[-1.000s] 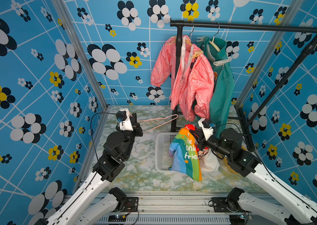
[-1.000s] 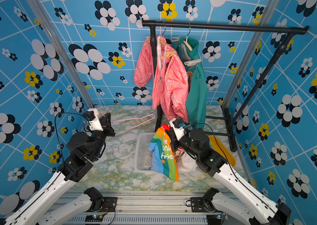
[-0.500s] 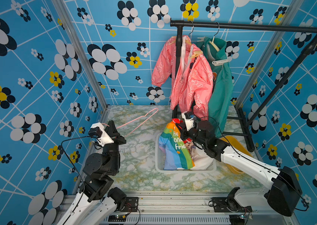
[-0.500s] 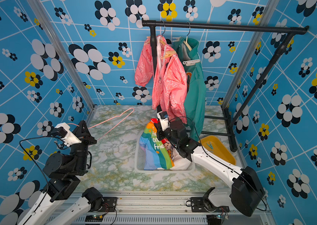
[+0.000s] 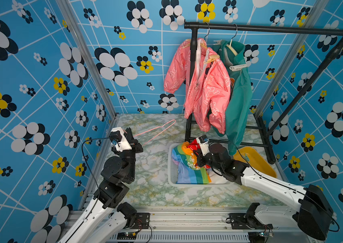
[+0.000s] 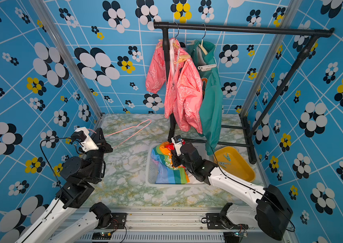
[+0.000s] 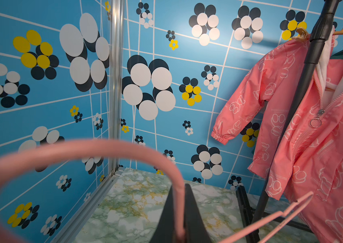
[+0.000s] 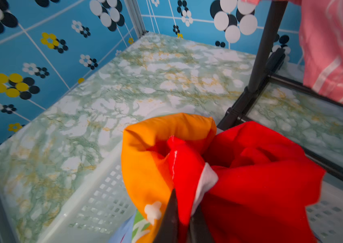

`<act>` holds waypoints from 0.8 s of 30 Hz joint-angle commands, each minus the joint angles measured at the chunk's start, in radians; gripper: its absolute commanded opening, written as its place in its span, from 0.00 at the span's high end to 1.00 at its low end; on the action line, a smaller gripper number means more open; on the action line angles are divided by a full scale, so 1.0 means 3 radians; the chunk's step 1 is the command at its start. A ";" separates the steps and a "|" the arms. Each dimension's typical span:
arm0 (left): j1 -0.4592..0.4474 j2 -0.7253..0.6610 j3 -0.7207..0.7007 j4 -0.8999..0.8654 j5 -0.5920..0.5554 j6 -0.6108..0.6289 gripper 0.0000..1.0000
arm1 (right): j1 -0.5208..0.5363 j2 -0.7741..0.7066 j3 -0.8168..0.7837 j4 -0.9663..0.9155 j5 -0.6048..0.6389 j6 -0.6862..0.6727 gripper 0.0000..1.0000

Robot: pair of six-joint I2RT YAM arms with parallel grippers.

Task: Remove the clothespins securing jackets to the hanger
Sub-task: Adjust the jacket in the basket.

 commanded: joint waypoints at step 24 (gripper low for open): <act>0.0037 0.0111 0.0228 -0.0204 0.0595 -0.0003 1.00 | -0.0123 0.1074 0.0786 -0.0584 0.0551 0.0141 0.47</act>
